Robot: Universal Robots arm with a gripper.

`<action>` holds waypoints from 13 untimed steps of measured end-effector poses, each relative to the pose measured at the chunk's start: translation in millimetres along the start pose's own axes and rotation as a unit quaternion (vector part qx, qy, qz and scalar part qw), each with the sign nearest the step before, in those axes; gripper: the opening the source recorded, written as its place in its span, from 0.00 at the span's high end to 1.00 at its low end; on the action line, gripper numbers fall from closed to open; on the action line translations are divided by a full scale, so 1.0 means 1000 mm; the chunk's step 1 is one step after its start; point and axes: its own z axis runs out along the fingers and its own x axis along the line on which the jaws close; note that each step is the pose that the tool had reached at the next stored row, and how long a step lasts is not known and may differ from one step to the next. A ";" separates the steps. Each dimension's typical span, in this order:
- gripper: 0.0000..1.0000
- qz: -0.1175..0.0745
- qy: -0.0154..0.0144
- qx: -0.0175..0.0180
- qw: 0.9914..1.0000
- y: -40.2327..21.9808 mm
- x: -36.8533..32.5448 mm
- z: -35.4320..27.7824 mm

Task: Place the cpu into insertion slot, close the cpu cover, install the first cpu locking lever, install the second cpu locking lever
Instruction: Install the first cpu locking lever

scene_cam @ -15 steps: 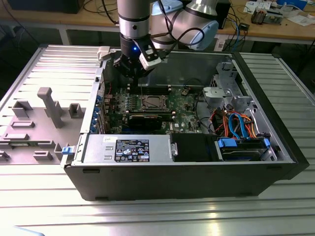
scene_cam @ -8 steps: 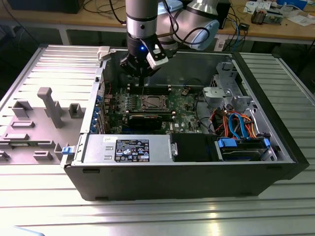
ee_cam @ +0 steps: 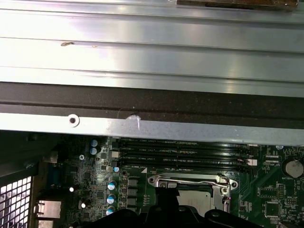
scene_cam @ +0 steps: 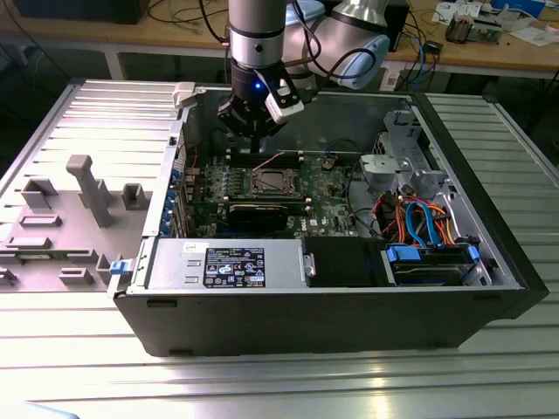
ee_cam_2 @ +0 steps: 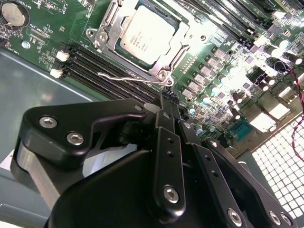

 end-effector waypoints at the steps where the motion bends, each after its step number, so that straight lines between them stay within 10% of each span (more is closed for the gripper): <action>1: 0.89 0.000 0.000 0.000 1.000 0.0000 0.0000 0.0000; 13: 0.89 0.006 0.000 -0.001 1.000 0.0000 -0.0004 0.0019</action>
